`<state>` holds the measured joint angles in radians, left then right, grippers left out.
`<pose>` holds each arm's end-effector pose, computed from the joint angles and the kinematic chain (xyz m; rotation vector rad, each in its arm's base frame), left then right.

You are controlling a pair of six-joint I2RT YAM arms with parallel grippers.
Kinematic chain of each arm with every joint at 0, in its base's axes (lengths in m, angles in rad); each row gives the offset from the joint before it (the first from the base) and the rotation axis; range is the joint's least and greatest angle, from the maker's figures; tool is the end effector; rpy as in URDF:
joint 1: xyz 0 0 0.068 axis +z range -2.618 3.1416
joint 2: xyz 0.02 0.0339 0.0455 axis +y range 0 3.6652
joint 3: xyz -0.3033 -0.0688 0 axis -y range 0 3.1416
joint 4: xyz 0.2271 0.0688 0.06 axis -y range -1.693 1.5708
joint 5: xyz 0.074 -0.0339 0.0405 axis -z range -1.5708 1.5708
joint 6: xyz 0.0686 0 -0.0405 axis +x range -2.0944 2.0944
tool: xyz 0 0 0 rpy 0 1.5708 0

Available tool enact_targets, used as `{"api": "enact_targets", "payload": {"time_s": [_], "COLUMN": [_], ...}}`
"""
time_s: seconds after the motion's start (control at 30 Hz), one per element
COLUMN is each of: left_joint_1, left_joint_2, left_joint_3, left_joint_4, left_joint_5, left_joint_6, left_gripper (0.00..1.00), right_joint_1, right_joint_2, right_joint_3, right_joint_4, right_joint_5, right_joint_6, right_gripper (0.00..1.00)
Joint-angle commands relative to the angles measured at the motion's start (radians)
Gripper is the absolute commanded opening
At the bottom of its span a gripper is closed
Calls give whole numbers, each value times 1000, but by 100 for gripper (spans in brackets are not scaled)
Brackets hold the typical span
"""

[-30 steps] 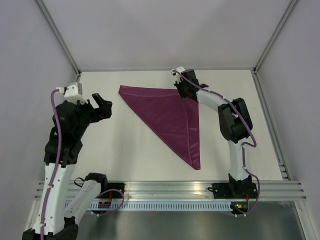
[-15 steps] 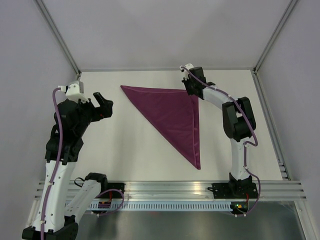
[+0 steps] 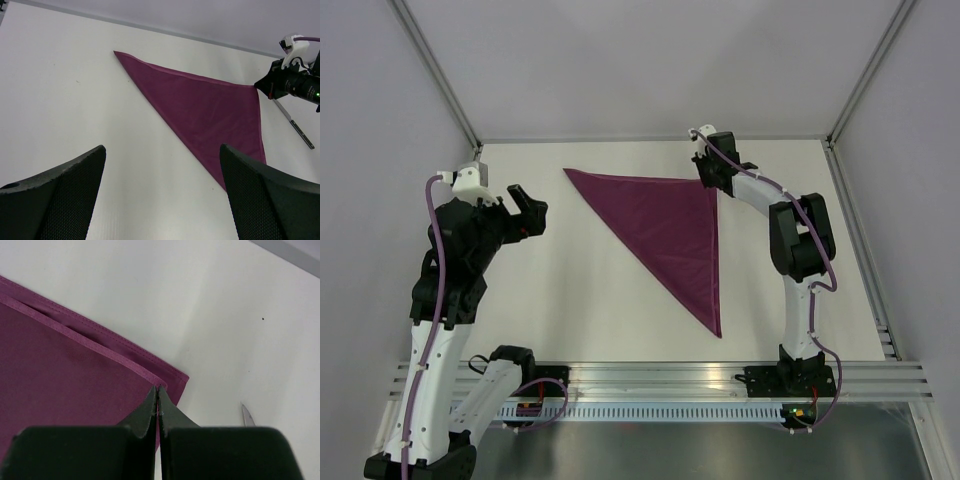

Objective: Fold the napkin, place the utensils inside, and roll it up
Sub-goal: Fold the napkin at the center of the board.

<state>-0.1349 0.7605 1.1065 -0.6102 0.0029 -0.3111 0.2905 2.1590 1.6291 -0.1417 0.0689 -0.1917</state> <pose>0.1300 -0.0178 0.4188 -0.1604 1.8396 -0.3152 0.5054 0.1462 0.2142 -0.4987 2.1844 -0.0237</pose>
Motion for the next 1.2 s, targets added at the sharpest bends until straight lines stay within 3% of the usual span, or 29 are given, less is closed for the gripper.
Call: {"api": "enact_targets", "payload": {"time_s": [0.0,1.03,1.1,1.17], "left_joint_1": [4,4,4,4], "left_joint_2": [0,0,0,-3], "left_joint_3": [3,-17,-19,-19], "left_joint_4": [35,35,35,35], "left_joint_5": [19,22,22,20], "left_joint_6": [37,37,38,37], "left_gripper": [98,98,98,98], "right_joint_1": [-10,-40,-42,-47], "right_joint_2": [1,67,73,73], "right_joint_3": [6,31,50,61], "right_joint_4": [21,7,-2,-7], "right_joint_5": [28,45,43,39], "right_joint_6": [-8,-22,-23,-22], "right_gripper": [1,1,11,33]}}
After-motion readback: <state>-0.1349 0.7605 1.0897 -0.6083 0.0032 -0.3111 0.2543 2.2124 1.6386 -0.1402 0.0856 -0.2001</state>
